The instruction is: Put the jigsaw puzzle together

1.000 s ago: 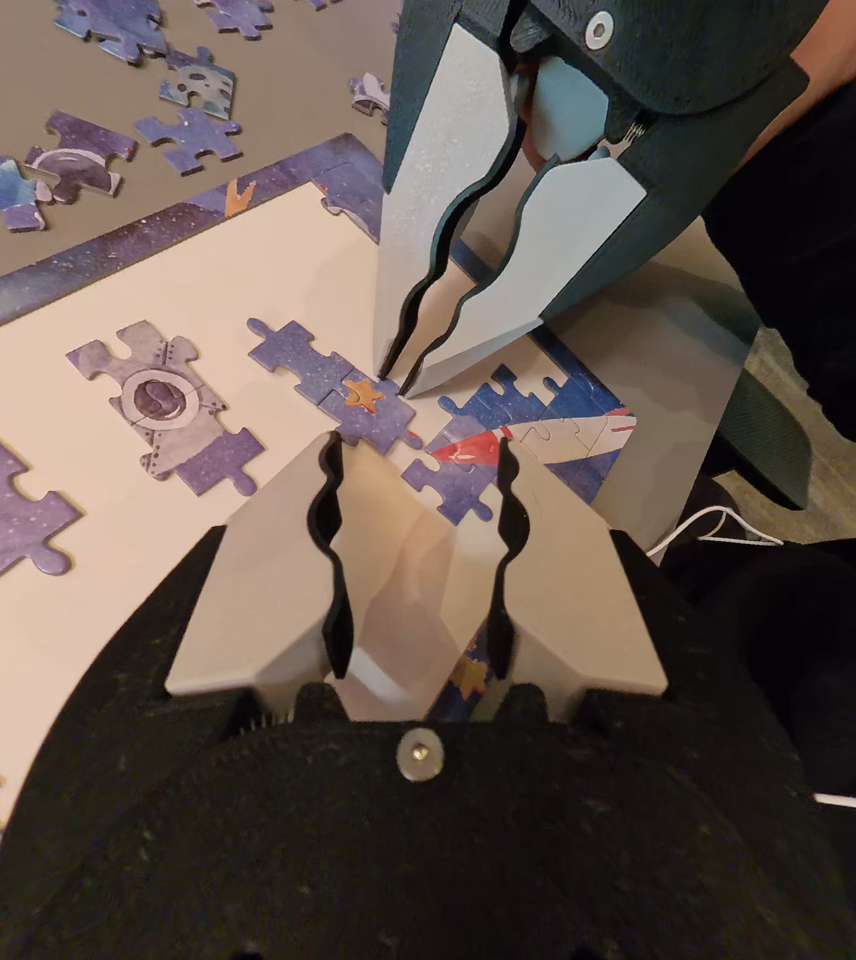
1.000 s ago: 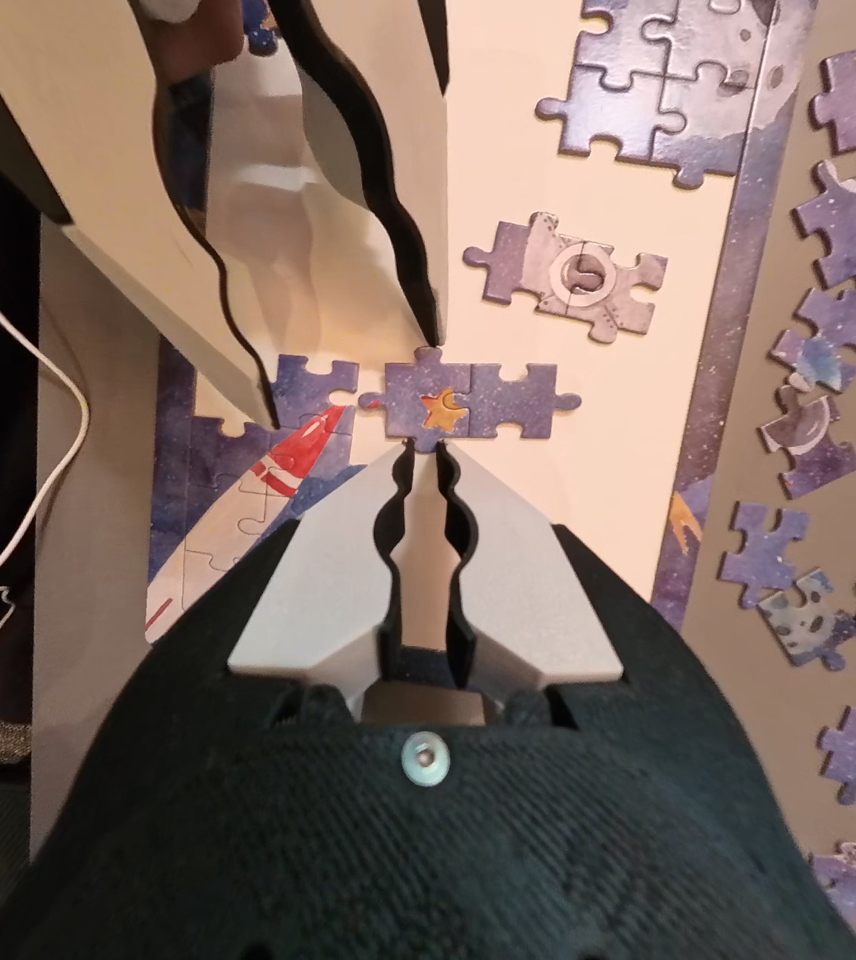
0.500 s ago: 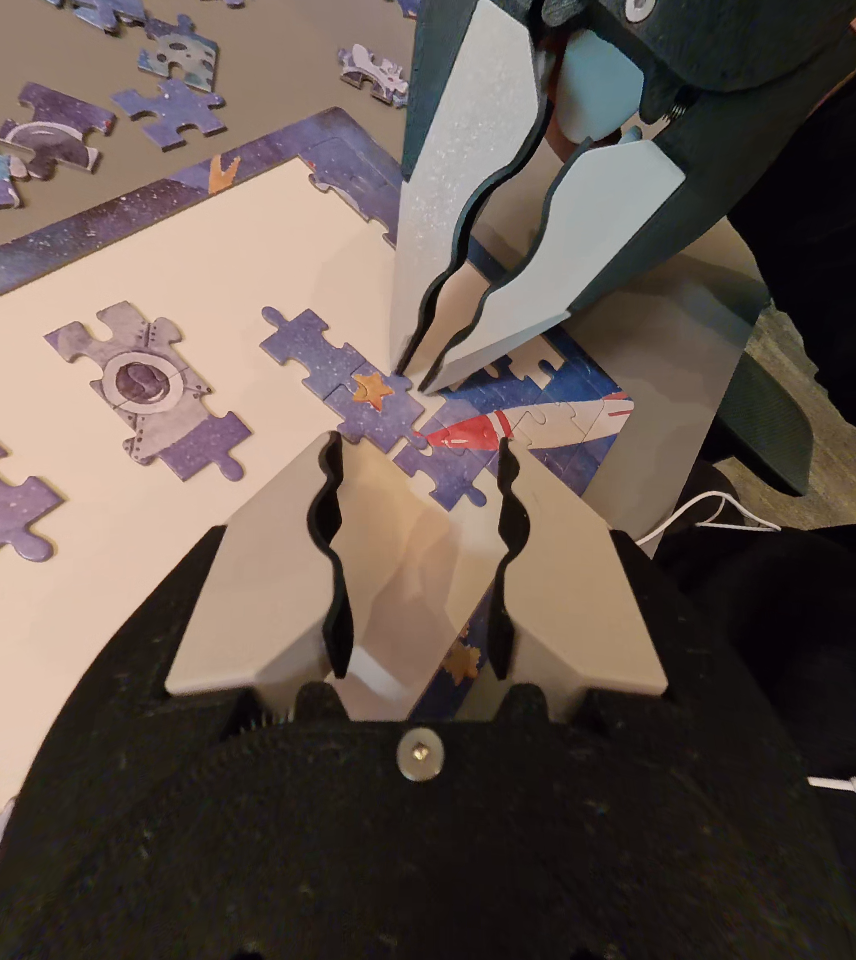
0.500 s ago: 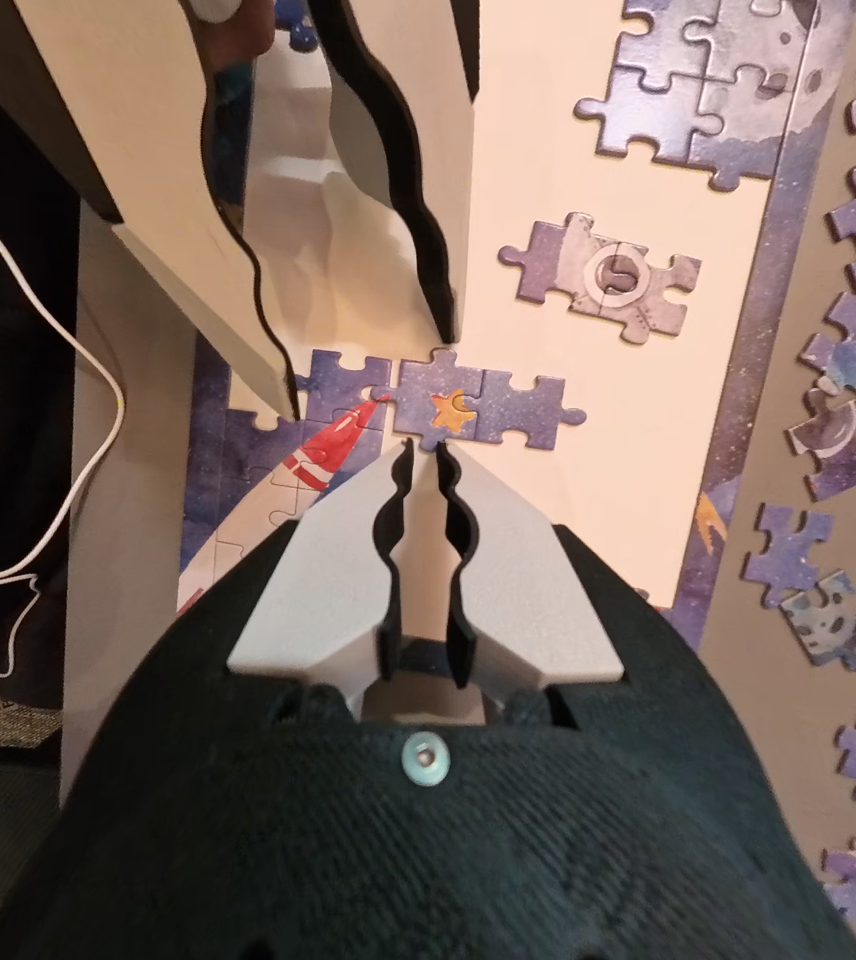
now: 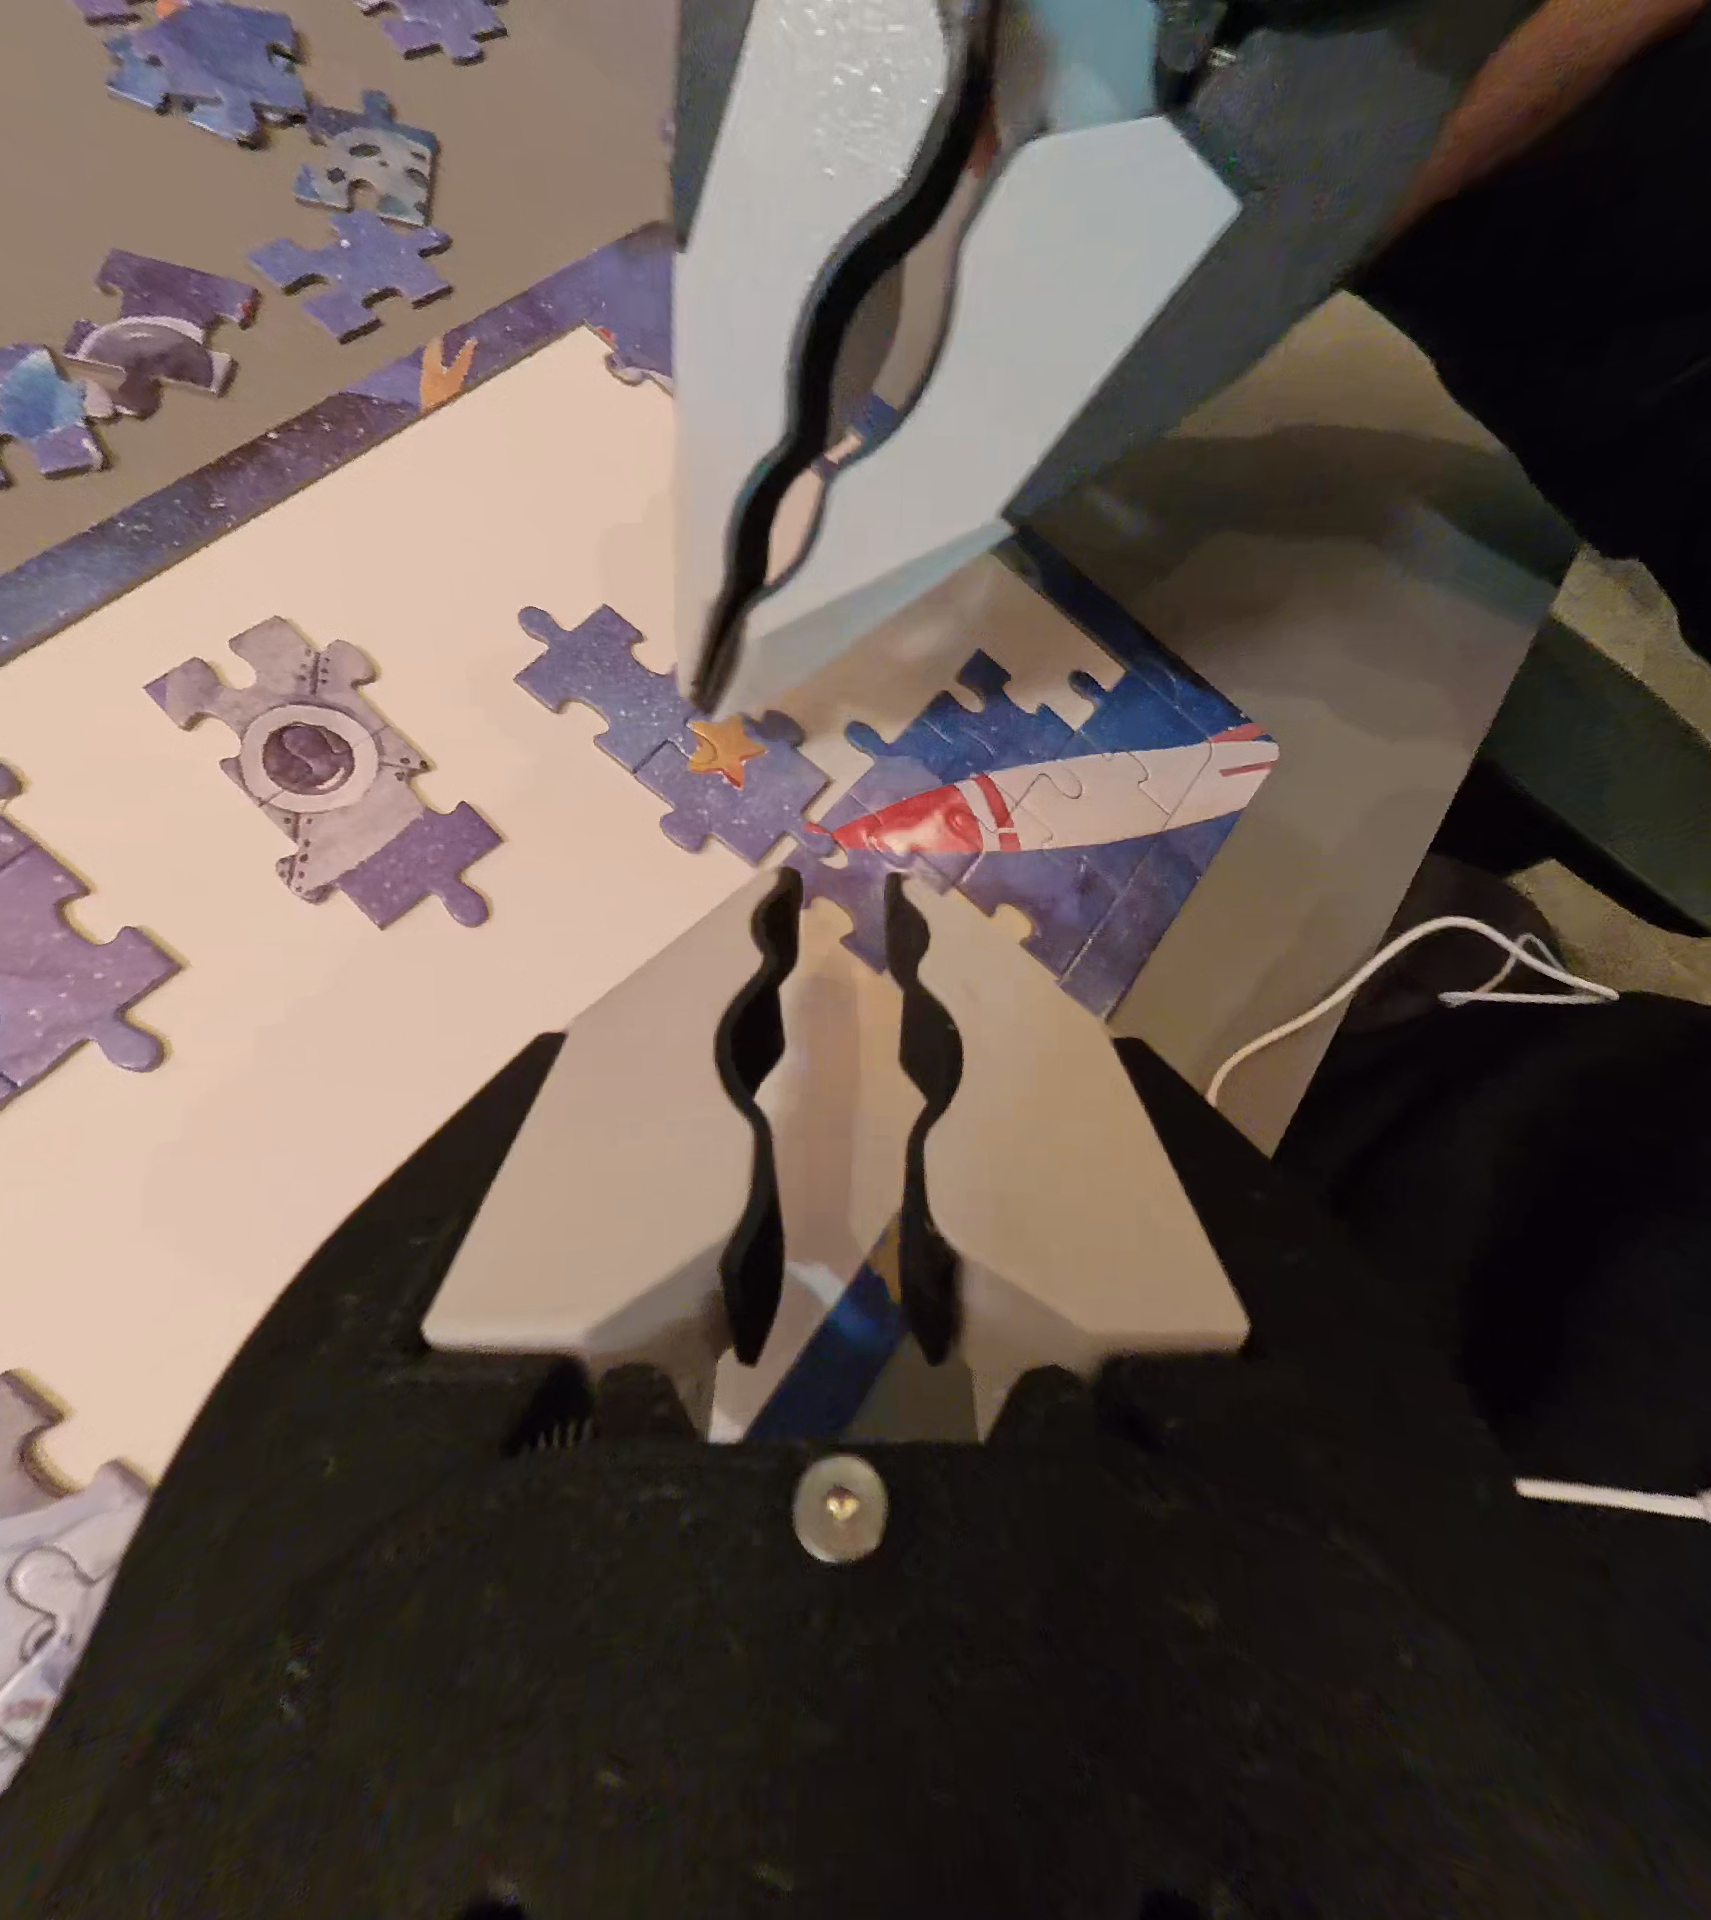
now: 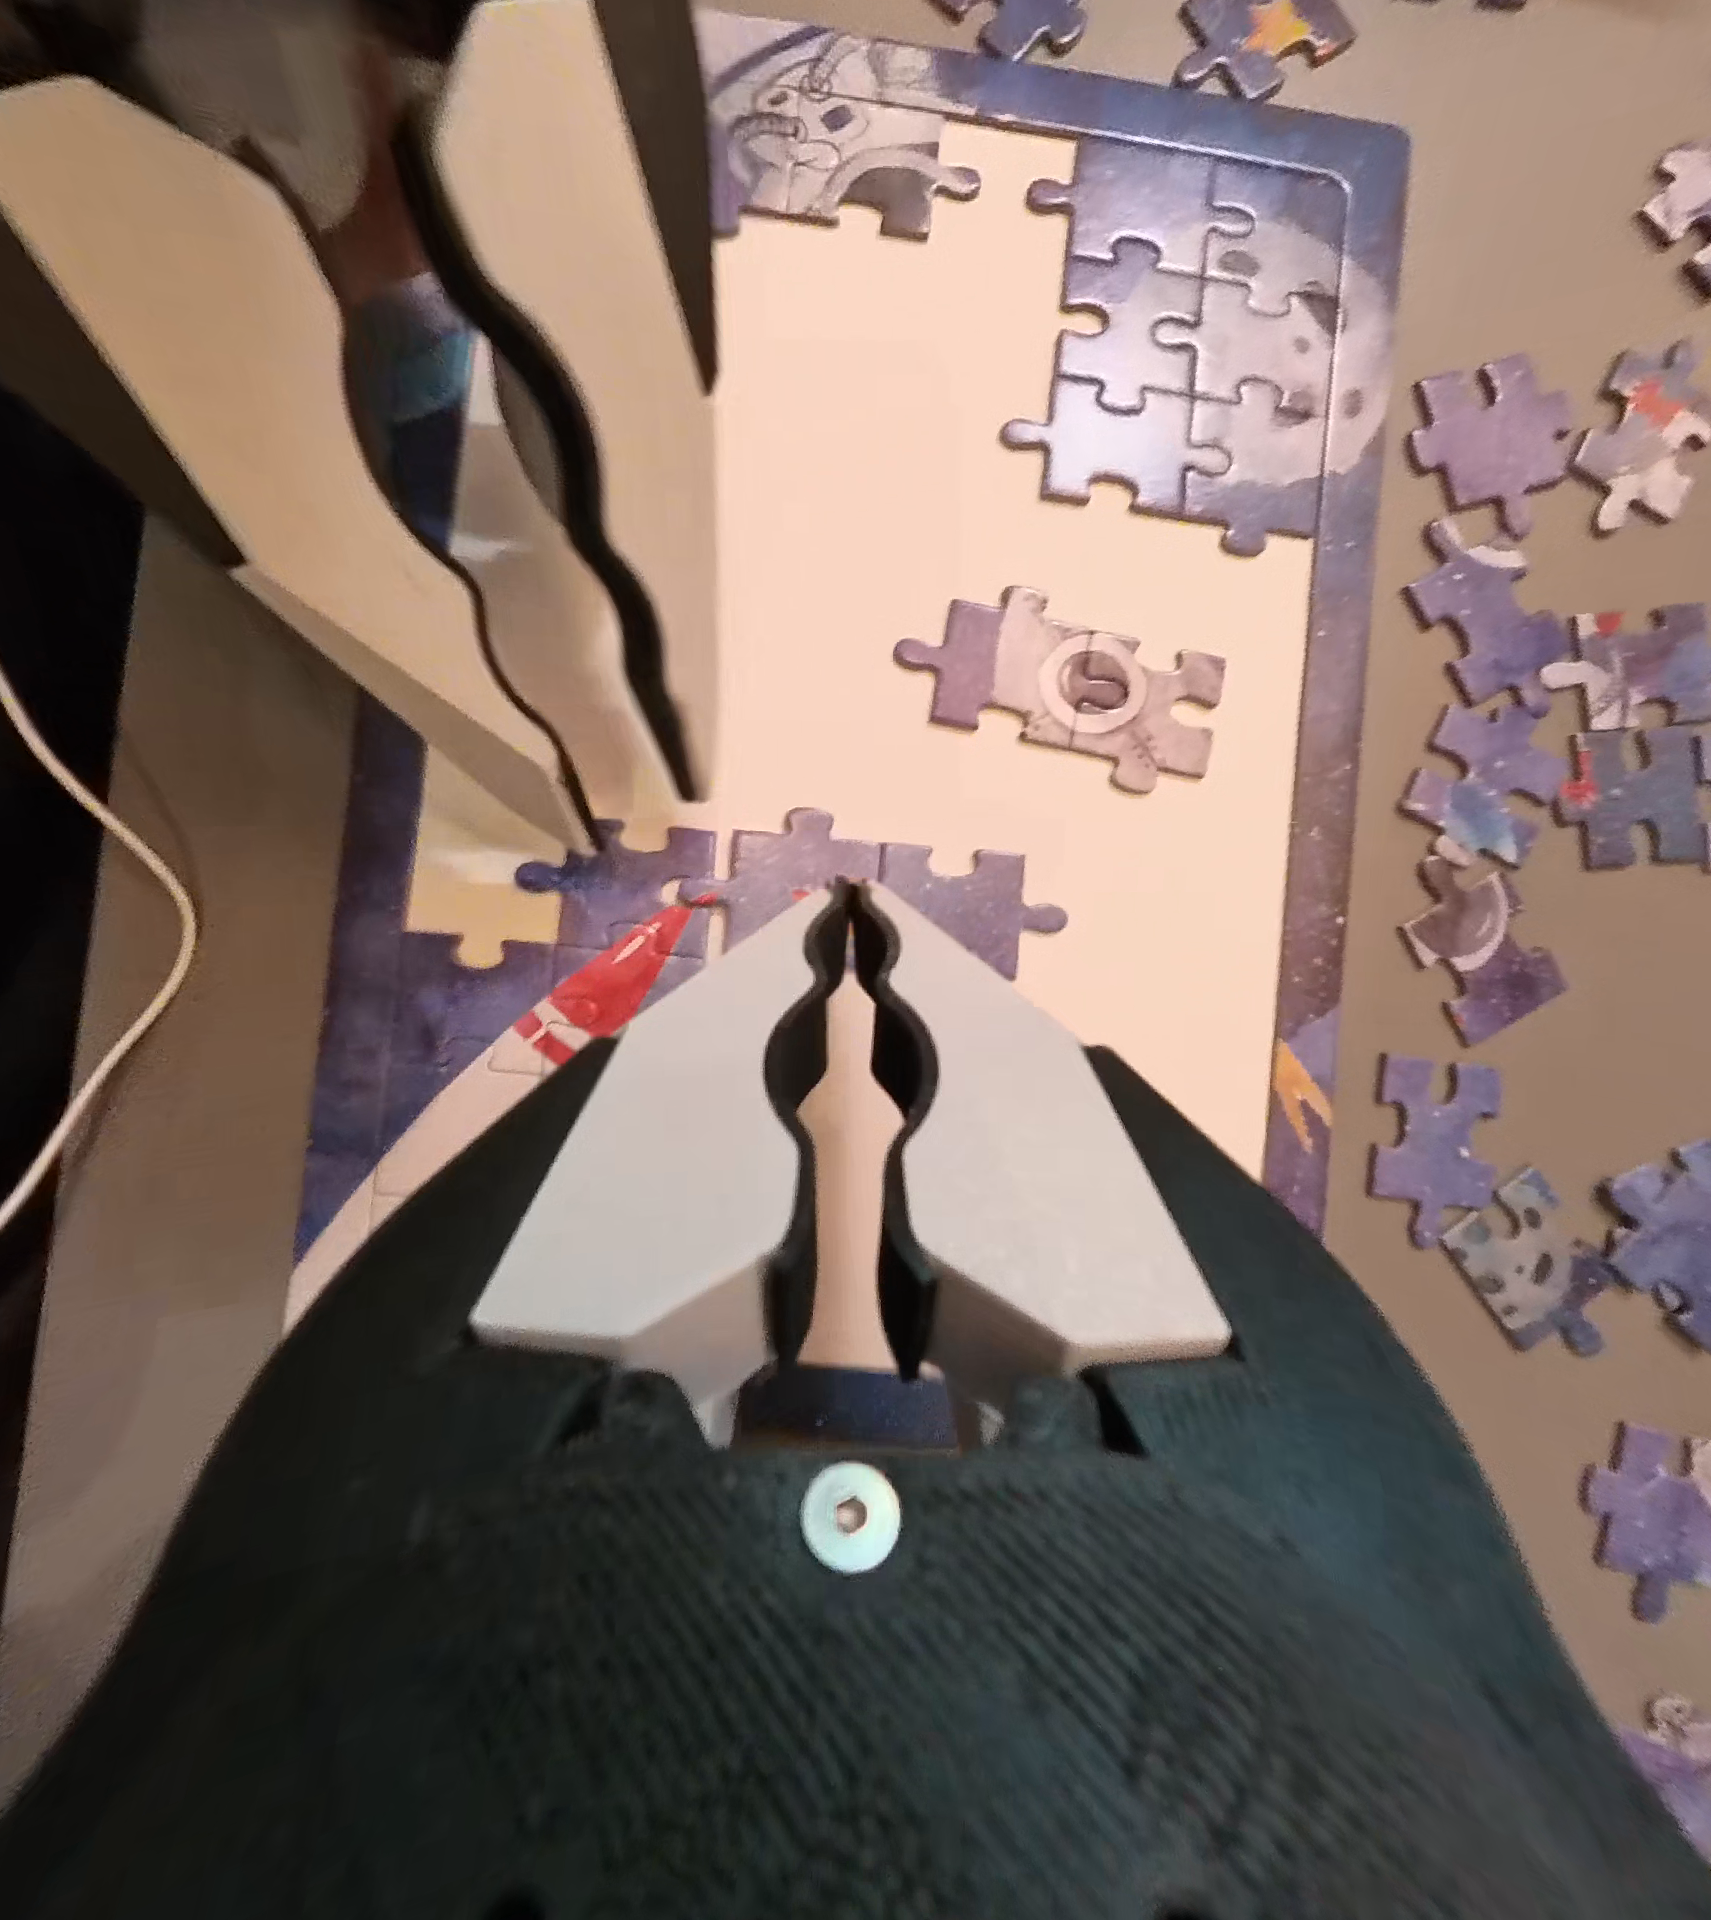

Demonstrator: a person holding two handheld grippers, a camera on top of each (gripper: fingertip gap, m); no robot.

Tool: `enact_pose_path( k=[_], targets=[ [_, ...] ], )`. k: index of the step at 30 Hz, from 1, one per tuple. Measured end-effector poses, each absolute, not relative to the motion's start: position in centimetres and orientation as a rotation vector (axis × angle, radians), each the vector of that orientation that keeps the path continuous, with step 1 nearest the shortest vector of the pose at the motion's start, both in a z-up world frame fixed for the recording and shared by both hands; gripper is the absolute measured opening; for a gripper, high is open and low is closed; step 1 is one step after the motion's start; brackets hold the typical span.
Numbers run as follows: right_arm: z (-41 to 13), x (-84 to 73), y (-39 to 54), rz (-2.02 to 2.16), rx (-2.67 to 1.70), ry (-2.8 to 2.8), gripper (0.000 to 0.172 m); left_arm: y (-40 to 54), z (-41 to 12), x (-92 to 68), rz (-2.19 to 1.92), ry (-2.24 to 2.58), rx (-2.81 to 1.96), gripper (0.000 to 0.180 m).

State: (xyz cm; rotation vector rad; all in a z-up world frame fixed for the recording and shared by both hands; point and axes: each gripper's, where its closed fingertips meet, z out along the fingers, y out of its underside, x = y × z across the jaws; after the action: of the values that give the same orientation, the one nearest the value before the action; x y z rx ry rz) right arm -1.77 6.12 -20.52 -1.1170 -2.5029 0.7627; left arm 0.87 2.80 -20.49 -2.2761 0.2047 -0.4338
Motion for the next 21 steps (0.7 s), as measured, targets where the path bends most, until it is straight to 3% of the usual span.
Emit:
enact_pose_path(
  k=[21],
  targets=[
    [-21.8,-0.4,5.0,0.751,-1.142,-2.563,0.0,2.1,-21.9,2.5,-0.424,0.29,-2.343,0.024]
  ],
)
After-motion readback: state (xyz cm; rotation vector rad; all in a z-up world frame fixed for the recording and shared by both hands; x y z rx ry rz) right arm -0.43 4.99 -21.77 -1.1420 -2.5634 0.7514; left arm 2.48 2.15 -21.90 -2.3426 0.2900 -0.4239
